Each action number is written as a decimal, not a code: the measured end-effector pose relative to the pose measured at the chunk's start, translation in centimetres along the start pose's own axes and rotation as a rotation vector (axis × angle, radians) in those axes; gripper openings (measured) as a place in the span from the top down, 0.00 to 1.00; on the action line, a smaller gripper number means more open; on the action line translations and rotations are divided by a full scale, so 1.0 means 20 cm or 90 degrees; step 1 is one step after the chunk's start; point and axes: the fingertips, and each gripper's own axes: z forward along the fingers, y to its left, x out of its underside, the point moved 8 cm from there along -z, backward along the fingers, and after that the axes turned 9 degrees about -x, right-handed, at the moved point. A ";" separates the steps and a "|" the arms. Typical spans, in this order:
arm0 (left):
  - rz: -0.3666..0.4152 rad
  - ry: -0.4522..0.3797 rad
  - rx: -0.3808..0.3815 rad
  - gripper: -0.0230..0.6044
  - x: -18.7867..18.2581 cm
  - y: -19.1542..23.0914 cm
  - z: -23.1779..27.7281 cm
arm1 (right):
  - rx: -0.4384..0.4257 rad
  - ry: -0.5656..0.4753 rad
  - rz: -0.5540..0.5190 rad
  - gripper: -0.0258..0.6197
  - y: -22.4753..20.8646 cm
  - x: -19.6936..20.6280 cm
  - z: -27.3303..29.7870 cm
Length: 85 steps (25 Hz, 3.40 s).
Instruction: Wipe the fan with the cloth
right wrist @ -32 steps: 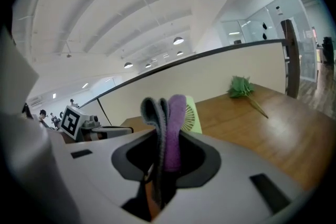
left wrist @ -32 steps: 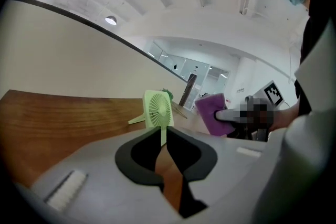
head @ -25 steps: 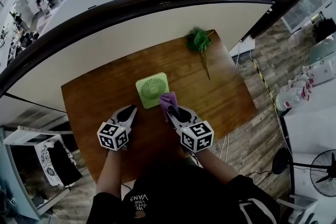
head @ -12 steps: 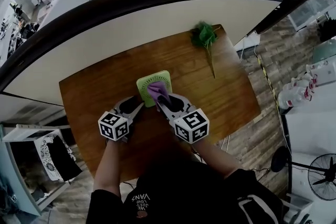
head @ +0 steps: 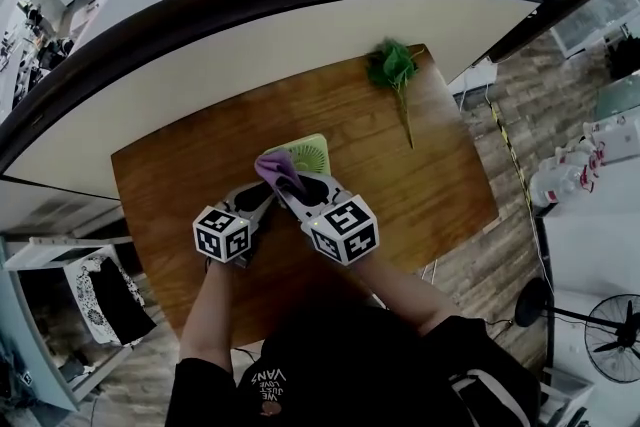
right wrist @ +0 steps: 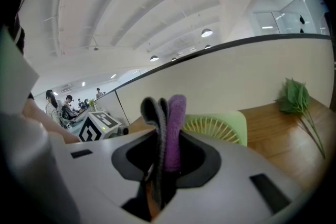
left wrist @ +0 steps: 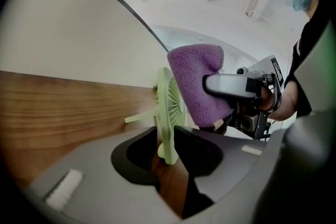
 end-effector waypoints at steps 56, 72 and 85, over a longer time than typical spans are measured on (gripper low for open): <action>-0.037 -0.055 -0.074 0.88 0.01 -0.01 -0.21 | -0.011 0.054 0.090 0.80 -0.04 0.21 0.04; -0.062 -0.082 -0.086 0.93 0.00 -0.06 -0.22 | 0.121 0.016 0.199 0.80 -0.41 0.28 -0.42; -0.075 -0.099 -0.101 0.94 0.02 -0.07 -0.30 | 0.071 0.036 0.137 0.80 -0.15 0.32 -0.36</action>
